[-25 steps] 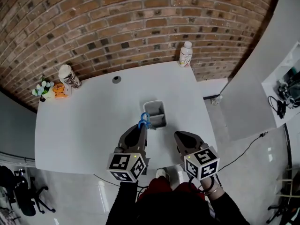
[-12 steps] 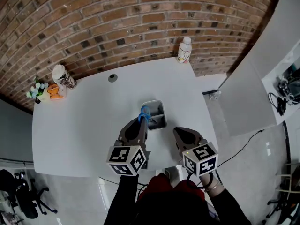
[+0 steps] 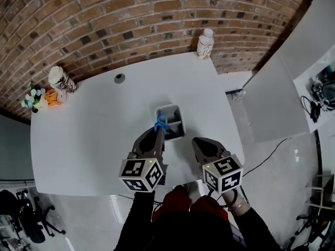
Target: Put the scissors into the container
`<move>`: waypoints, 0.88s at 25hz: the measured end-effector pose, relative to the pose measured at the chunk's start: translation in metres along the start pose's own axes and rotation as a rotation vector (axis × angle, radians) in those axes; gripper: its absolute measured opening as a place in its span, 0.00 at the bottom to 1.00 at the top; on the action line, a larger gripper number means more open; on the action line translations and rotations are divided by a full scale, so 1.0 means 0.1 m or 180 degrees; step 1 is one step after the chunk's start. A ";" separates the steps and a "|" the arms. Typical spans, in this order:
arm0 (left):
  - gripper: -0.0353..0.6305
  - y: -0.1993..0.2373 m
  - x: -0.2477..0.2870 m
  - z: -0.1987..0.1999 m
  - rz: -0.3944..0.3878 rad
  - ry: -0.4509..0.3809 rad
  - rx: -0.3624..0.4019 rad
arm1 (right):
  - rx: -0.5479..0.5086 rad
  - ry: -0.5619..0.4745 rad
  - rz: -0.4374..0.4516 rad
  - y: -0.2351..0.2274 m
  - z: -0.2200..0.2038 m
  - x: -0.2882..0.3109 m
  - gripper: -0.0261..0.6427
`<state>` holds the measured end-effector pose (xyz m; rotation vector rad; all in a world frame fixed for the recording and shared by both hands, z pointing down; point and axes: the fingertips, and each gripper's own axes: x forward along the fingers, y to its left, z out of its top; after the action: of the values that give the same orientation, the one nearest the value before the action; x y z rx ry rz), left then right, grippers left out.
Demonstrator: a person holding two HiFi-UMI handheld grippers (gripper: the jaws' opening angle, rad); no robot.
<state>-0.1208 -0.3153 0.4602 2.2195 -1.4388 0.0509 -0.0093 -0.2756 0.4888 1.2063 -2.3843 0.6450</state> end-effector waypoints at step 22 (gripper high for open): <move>0.10 0.13 0.08 -0.12 0.0060 0.0072 -0.0234 | 0.0039 0.0139 -0.0012 -0.02 -0.11 0.04 0.05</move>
<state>-0.1259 -0.3216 0.4784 2.1398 -1.4269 0.0289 -0.0079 -0.2729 0.5006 1.1895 -2.3449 0.6788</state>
